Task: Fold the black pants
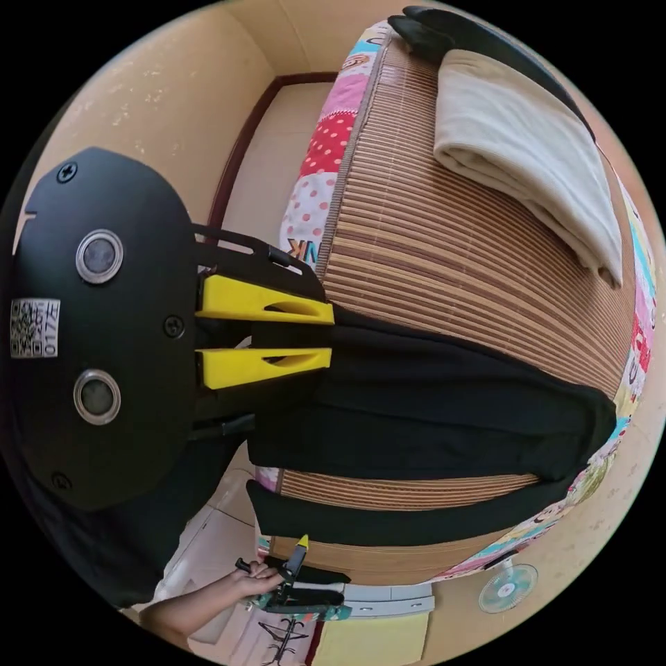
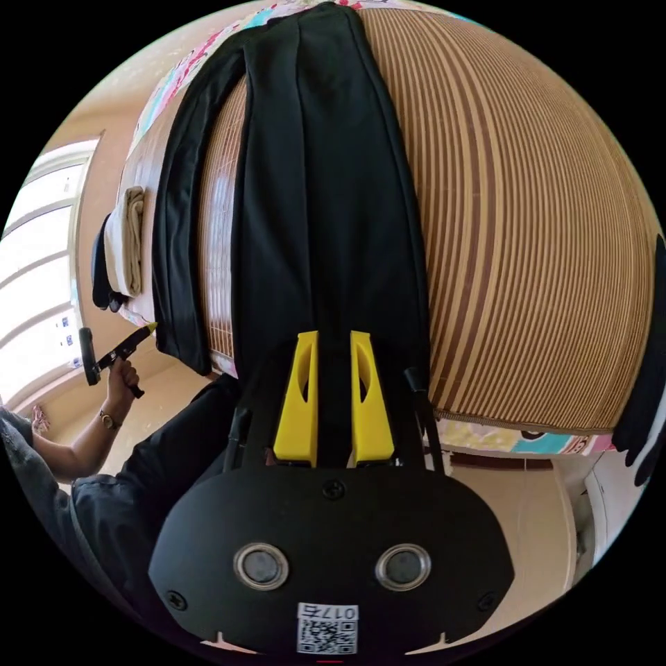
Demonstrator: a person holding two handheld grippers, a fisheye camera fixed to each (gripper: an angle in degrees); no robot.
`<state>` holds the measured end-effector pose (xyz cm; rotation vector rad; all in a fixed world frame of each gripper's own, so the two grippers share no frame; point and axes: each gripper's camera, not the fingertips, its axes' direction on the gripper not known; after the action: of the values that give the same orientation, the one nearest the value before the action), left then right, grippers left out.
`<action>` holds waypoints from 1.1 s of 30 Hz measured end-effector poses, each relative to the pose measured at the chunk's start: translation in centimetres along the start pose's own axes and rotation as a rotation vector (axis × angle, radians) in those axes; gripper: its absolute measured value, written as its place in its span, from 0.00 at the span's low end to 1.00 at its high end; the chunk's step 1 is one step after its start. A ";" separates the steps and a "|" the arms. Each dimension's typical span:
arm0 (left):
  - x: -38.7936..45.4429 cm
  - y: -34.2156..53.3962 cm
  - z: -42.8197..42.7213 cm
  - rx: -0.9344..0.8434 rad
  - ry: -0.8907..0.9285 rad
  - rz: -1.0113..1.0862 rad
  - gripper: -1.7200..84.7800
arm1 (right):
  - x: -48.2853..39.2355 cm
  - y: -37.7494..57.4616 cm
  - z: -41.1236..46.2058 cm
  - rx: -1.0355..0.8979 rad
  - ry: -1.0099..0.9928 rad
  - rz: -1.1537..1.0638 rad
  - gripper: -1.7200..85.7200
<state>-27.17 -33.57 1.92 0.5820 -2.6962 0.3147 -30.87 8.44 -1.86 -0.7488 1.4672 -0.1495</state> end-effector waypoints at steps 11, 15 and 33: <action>5.7 -7.1 -0.6 0.124 0.251 0.342 0.12 | 11.0 4.7 -4.3 0.048 -0.063 0.207 0.17; 6.9 -6.6 3.9 0.043 0.225 0.310 0.10 | 13.7 7.1 -4.0 0.077 -0.121 0.231 0.15; 12.9 -4.7 -7.2 -0.074 0.587 0.403 0.17 | 11.1 14.9 -10.6 0.112 -0.788 -0.161 0.05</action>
<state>-33.86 -40.26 14.18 -0.0852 -2.2128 0.4110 -44.31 10.21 -18.40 -0.7197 0.6462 -0.0456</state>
